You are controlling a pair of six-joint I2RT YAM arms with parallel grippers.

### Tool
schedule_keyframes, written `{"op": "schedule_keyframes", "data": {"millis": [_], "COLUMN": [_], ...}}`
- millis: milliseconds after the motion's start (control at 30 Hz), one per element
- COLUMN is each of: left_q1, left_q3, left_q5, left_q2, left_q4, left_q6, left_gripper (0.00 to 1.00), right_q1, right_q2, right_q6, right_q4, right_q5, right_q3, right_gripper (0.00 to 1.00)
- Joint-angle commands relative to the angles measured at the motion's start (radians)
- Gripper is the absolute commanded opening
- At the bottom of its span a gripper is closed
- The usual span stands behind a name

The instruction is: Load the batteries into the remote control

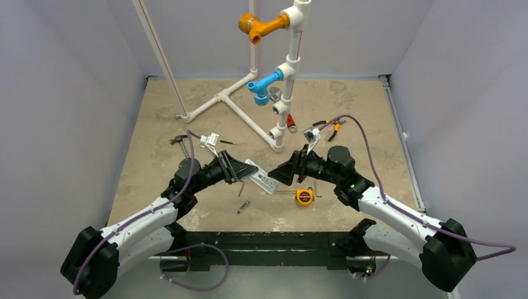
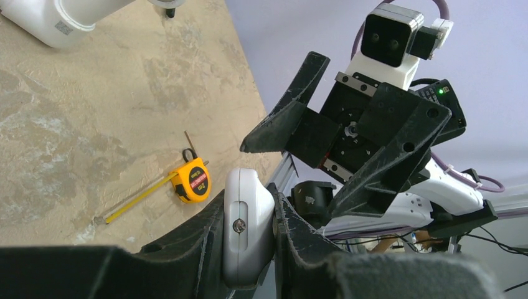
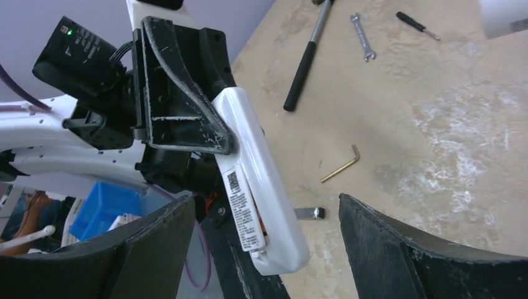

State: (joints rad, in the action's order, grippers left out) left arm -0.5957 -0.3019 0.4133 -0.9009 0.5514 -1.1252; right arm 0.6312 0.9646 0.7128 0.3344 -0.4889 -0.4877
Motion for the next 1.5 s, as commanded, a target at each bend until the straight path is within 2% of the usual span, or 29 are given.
{"op": "schedule_keyframes", "data": {"millis": [0,200,767,833,1033,1167,1233,1467], "left_q1": [0.003,0.003,0.003,0.003,0.003,0.003,0.003,0.003], "left_q3": [-0.039,-0.039,-0.045,-0.045,-0.050,-0.052,-0.051,-0.055], "left_q5": [0.010,0.018,0.015,0.015,0.014,0.015,0.016,0.018], "left_q2": [0.007,0.007,0.003,0.001,-0.003,-0.003,-0.004,-0.012], "left_q4": [0.051,0.050,0.044,0.044,0.045,0.041,0.041,0.044], "left_q6": [-0.001,0.001,0.002,0.001,0.001,0.003,0.004,0.005], "left_gripper": [0.00,0.00,0.00,0.00,0.00,0.00,0.00,0.00], "right_q1": [0.036,0.035,0.036,0.036,0.036,0.036,0.036,0.037], "right_q2": [0.034,0.095,0.147,0.143,0.098,0.089,0.104,0.189], "right_q6": [-0.041,-0.027,-0.034,-0.039,-0.032,-0.024,-0.023,-0.016], "right_q4": [0.024,0.038,0.086,0.086,0.108,0.148,0.155,0.155], "right_q5": [0.018,0.076,-0.004,-0.008,0.032,0.016,-0.012,-0.085], "right_q3": [-0.049,-0.058,-0.065,-0.064,-0.046,-0.033,-0.039,-0.058], "right_gripper": [0.81,0.72,0.46,0.46,0.67,0.73,0.71,0.54]}}
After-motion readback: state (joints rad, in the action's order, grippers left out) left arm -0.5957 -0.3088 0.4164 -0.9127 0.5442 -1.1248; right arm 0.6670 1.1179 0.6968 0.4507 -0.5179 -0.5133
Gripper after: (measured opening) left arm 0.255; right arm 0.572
